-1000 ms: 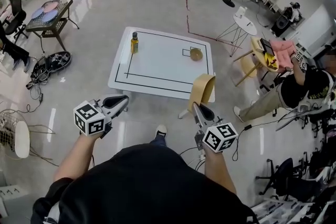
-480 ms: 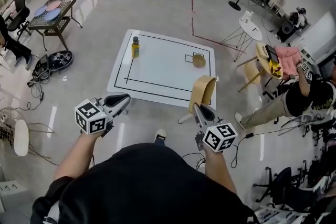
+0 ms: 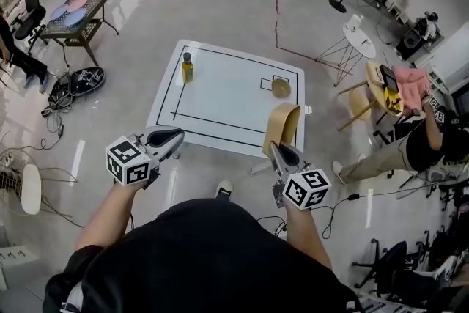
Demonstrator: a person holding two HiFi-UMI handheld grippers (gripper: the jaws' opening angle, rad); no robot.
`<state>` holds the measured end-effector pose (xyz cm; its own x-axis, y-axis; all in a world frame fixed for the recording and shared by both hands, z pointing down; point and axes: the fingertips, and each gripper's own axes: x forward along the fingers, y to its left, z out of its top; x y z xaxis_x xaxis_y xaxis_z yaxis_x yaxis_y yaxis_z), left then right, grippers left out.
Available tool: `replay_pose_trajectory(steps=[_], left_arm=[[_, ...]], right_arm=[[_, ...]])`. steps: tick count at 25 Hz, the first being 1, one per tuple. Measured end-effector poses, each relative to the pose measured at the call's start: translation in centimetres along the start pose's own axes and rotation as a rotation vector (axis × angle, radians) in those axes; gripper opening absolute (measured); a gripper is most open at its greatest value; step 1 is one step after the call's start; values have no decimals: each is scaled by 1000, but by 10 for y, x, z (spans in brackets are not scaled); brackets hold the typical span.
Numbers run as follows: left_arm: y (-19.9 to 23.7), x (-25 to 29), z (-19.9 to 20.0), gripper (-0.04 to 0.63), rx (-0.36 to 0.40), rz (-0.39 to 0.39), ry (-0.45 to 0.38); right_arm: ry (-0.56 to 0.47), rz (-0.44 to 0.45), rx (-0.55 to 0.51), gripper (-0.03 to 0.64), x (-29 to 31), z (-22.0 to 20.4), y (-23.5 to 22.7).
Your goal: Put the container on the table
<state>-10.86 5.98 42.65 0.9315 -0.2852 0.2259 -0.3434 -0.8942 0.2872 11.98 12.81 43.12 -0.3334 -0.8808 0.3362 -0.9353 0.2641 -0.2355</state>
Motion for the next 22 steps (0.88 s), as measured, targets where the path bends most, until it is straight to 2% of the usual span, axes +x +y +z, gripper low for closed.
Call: replay_pose_trajectory(steps=[8, 22], left_arm=[[9, 34, 8, 21, -13, 6, 18], [32, 82, 22, 21, -39, 60, 21]], right_arm=[[19, 18, 25, 17, 17, 4, -32], [41, 86, 41, 17, 50, 21, -80]])
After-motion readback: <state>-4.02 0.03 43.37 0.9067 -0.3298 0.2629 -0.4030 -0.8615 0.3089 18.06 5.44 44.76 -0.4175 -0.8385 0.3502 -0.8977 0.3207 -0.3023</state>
